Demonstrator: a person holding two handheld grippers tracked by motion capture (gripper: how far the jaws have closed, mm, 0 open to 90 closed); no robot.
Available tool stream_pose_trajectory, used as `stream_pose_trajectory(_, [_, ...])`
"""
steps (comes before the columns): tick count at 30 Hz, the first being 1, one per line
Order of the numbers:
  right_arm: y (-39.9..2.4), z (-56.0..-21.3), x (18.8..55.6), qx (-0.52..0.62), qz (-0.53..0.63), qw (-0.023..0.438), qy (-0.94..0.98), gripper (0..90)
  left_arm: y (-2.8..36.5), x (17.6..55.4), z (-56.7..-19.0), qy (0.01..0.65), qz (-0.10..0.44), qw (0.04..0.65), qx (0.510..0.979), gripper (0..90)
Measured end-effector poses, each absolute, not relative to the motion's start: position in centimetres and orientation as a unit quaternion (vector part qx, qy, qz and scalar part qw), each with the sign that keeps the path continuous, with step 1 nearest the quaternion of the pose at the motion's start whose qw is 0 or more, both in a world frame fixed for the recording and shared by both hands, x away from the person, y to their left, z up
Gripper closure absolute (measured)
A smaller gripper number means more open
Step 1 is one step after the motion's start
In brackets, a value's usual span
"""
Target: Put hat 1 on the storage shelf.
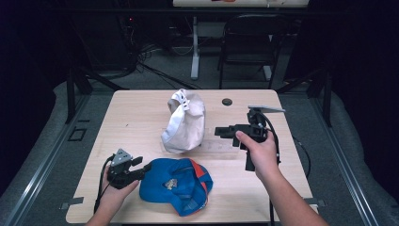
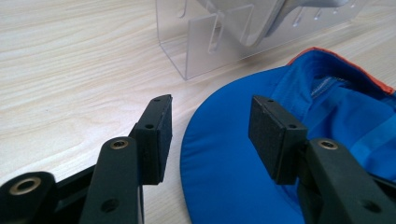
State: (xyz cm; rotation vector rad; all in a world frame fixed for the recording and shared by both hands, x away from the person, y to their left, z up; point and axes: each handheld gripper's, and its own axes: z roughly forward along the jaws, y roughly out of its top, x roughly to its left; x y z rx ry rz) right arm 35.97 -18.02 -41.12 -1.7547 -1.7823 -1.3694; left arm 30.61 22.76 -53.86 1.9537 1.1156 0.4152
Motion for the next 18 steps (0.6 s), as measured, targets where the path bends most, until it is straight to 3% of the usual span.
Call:
stream_pose_trajectory(10, [-18.3,-46.6,33.5,-0.604,-0.449,0.165,-0.638,60.1,23.4,31.0,-54.4,0.456,0.166,0.408,0.773,49.5])
stream_pose_trajectory(18, [-18.1,-49.9,31.4,-0.594,-0.438,0.141,-0.660,59.9,23.6,31.1,-54.6,0.463,0.165,0.411,0.768,48.6])
